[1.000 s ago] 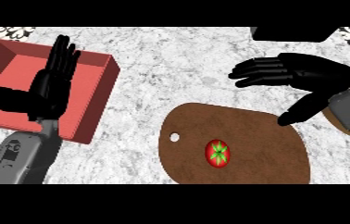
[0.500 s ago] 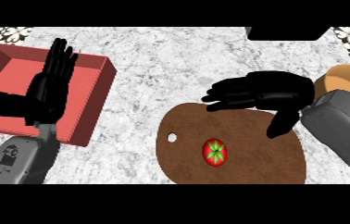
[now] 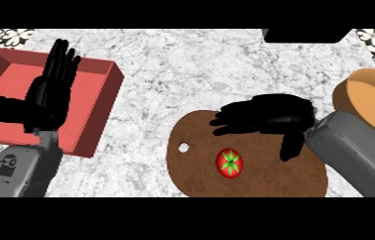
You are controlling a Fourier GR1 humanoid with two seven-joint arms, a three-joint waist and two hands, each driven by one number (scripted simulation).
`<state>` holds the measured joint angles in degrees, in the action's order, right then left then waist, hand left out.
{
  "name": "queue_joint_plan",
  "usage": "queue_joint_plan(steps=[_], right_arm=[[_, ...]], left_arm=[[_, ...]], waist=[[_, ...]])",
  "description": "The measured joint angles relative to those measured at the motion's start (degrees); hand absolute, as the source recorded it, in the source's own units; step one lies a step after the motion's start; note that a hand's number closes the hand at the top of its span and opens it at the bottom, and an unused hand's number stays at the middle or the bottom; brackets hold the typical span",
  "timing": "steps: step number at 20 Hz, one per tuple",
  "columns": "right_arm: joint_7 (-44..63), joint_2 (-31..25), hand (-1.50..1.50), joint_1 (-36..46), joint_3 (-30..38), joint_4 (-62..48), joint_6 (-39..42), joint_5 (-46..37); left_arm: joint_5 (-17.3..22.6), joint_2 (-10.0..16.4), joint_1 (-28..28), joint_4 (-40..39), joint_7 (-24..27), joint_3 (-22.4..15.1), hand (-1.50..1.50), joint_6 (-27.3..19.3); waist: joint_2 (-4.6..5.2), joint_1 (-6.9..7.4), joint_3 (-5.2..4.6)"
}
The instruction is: Pick the tomato from the cutting board and place it in the pot
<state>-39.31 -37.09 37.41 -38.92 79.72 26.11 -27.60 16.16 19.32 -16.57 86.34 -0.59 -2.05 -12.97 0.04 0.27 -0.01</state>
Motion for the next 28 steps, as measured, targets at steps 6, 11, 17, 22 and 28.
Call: queue_joint_plan(steps=[6, 11, 17, 22, 28], right_arm=[[-1.3, 2.1, -1.50, -4.1, 0.2, 2.5, -1.7, -2.9], [-1.9, 3.4, -1.50, -5.8, 2.1, 2.2, -2.2, -6.5], [2.0, 8.5, -1.50, -7.5, 2.4, 2.6, -1.2, -12.4], [1.3, 13.0, -1.50, -8.2, 3.1, -0.6, -1.3, -16.5], [-0.2, 16.7, -1.50, -8.9, 3.1, -3.3, -2.1, -20.7]], left_arm=[[-1.4, -1.3, 1.2, 1.1, -0.1, 0.3, 0.00, 0.3], [-1.8, -2.2, 1.4, 0.7, 0.3, 1.5, 0.00, 1.7], [-3.3, -3.1, 0.7, 0.5, -0.2, 2.3, 0.00, 2.2], [-3.8, -3.7, 0.9, -0.4, 0.6, 3.6, 0.00, 3.6], [-4.8, -4.7, 1.1, 1.2, -1.2, 3.8, 0.00, 4.0]], waist=[[-0.05, -0.12, 0.01], [-0.05, -0.13, 0.01], [-0.06, -0.13, 0.00], [-0.02, -0.09, 0.00], [-0.24, -0.02, -0.18]])
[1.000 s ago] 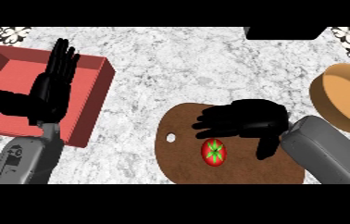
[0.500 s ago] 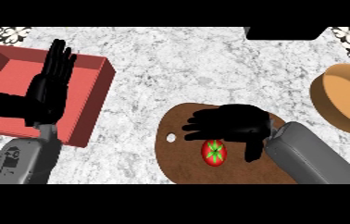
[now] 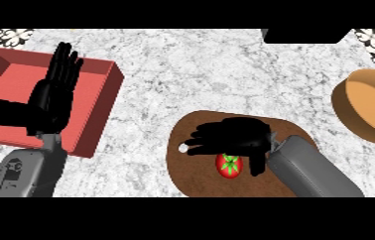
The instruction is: Pick the tomato from the cutting board and place it in the pot
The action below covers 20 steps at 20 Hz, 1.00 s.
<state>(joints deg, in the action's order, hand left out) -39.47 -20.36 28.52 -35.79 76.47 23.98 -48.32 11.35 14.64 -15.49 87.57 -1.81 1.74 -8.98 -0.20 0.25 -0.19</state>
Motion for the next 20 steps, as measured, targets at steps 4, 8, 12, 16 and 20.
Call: queue_joint_plan(steps=[4, 8, 12, 16, 20], right_arm=[[-2.6, 0.7, 1.50, -0.1, -0.6, -1.6, -1.7, -1.8], [-5.0, 1.1, 1.50, -0.2, -3.3, 0.6, -3.8, -4.2], [-6.6, 1.8, 1.50, -1.3, -4.4, 2.3, -5.7, -6.3], [-8.0, 2.7, 1.50, -2.4, -4.2, 2.4, -7.4, -8.6], [-7.9, 2.0, 1.50, -4.3, -1.4, 6.1, -8.3, -8.9]], left_arm=[[-0.6, -0.2, -0.5, -0.6, 0.4, 0.7, 0.00, 0.2], [-0.9, -0.8, -0.4, -1.3, 1.3, 0.8, 0.00, 0.4], [-1.5, -1.4, -1.4, -1.1, 0.1, 0.7, 0.00, -0.3], [-1.5, -1.2, -0.8, -0.1, -0.5, 0.9, 0.00, 0.3], [-1.4, -1.1, -0.6, 0.8, -1.2, 1.6, 0.00, 0.3]], waist=[[-0.32, 0.03, -0.29], [-0.44, -0.06, -0.45], [-0.50, -0.15, -0.51], [-0.63, -0.07, -0.60], [-0.49, -0.32, -0.46]])
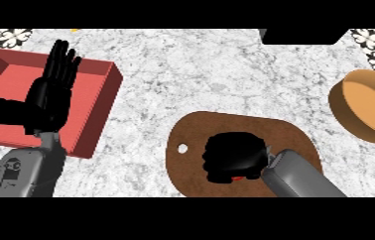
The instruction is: Pick the tomato from the cutting board and place it in the pot
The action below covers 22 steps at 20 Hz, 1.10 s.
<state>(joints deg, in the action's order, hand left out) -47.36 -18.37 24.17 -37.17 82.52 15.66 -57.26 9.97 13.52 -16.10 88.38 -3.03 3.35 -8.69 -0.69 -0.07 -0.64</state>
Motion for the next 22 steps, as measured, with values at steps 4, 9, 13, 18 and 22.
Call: queue_joint_plan(steps=[4, 9, 13, 18, 22], right_arm=[[12.3, 3.0, 1.50, -4.4, 3.1, 4.2, 0.0, -2.3], [31.1, 7.7, 1.50, -12.2, 7.0, 11.3, 0.2, -5.8], [43.9, 12.2, 1.50, -18.4, 8.3, 21.9, -0.3, -8.1], [57.7, 15.6, 1.50, -21.8, 10.4, 37.4, 0.2, -13.6], [65.2, 16.8, 1.50, -22.9, 12.9, 50.0, 2.3, -16.5]], left_arm=[[-0.3, 0.1, 1.0, -0.1, 0.6, 0.6, 0.00, -0.4], [-0.1, 1.1, 3.3, 0.1, 1.0, 2.1, 0.00, -0.3], [-0.1, 1.3, 3.6, 0.5, 0.5, 2.4, 0.00, -0.6], [0.0, 1.2, 3.7, 1.7, -0.1, 2.1, 0.00, -0.4], [-0.2, 0.4, 2.9, 1.2, 0.4, 1.3, 0.00, -0.2]], waist=[[-0.30, -1.47, 0.02], [-1.10, -4.09, 0.06], [-1.01, -4.72, 0.34], [-0.70, -3.92, 0.46], [-0.18, -2.89, 0.52]])
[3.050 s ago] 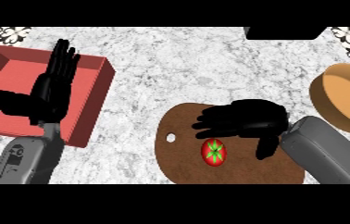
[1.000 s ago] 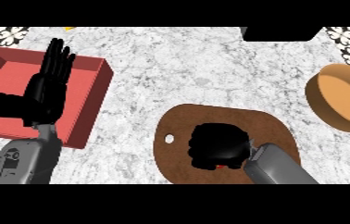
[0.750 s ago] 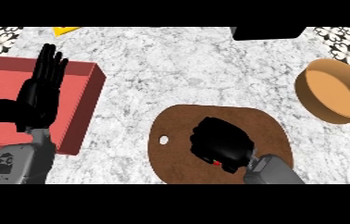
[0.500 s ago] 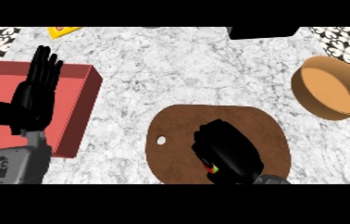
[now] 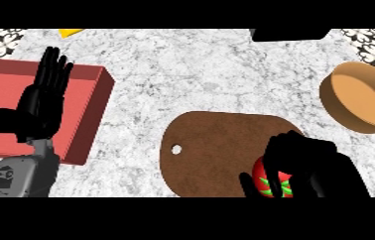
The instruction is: Pick the tomato from the cutting board and place it in the pot
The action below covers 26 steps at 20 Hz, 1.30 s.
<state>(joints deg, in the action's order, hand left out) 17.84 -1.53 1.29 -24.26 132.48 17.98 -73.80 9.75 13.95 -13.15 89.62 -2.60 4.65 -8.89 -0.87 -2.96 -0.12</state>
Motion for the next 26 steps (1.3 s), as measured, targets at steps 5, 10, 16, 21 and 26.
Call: queue_joint_plan(steps=[5, 10, 16, 21, 26], right_arm=[[4.3, -0.6, 1.50, 3.5, 9.8, 5.4, 3.6, -1.0], [2.8, -3.3, 1.50, 8.7, 25.2, 5.3, 8.7, 0.0], [-5.3, -9.0, 1.50, 12.8, 46.3, -0.5, 12.9, 11.7], [-13.5, -17.2, 1.50, 16.4, 61.3, -13.7, 11.7, 23.5], [-23.8, -25.7, 1.50, 17.2, 68.6, -29.6, 8.2, 28.9]], left_arm=[[0.2, -0.2, 0.1, 0.5, -0.1, -0.4, 0.00, 0.8], [0.0, -0.4, -1.2, -0.3, -0.5, -0.4, 0.00, 0.8], [0.3, -0.2, -1.5, -1.5, 0.2, 0.4, 0.00, 1.5], [-0.2, -0.8, -1.4, -1.5, 0.9, -0.1, 0.00, 1.5], [0.2, -0.9, -1.5, -0.3, -0.1, 0.0, 0.00, 2.0]], waist=[[0.43, 1.33, 0.07], [0.68, 1.74, 0.14], [0.72, 1.70, 0.21], [0.83, 2.22, 0.21], [0.91, 2.85, 0.20]])
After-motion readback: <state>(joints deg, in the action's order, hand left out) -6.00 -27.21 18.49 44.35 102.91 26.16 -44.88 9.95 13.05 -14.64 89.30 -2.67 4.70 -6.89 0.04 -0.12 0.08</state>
